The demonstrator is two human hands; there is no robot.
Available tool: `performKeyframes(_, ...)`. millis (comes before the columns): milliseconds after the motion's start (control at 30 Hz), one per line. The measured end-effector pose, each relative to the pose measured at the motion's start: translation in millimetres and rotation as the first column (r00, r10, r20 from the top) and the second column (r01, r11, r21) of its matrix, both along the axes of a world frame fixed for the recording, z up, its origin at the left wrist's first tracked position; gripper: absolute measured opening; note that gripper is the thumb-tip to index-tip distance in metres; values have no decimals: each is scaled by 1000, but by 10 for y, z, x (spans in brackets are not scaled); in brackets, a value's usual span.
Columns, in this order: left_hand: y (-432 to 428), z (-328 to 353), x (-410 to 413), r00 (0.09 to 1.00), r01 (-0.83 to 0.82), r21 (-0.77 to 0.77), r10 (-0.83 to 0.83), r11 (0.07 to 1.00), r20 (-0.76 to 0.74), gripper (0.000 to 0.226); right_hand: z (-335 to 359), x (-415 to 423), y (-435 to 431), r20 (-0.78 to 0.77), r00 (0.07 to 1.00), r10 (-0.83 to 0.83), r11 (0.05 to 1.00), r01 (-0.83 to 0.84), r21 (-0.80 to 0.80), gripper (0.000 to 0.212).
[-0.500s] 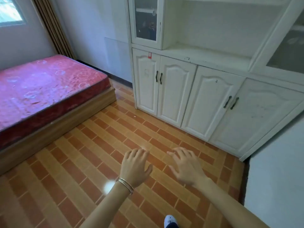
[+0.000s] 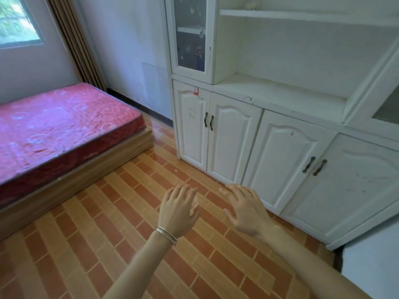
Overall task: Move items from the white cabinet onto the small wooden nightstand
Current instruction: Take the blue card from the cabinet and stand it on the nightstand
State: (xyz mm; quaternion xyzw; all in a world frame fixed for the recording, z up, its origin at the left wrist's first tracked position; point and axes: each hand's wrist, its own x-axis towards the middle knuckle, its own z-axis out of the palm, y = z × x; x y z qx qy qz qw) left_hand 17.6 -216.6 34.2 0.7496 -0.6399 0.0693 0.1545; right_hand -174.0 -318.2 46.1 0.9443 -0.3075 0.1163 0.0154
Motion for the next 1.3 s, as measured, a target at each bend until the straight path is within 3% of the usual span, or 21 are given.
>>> performKeyframes(367,-947,-225,746,997,64,87,-67,994,26,50,-211,688,-980,-14,999,-44,999,44,30,53)
performKeyframes(700,-2396,335,1937,963,214,-39,-204,976,178,53,350,1728,-2207,77,986,-147,987,151,-54,53)
performKeyframes(1000,-3246,362,2457,956,226,-25,-217,974,198,55,354,2165,-2964,44,984,-175,983,177,-56,52)
performKeyframes(1300,-4709,683,2807,939,267,-80,-240,960,246,51,681,2587,-4441,77,983,-166,975,176,-137,52)
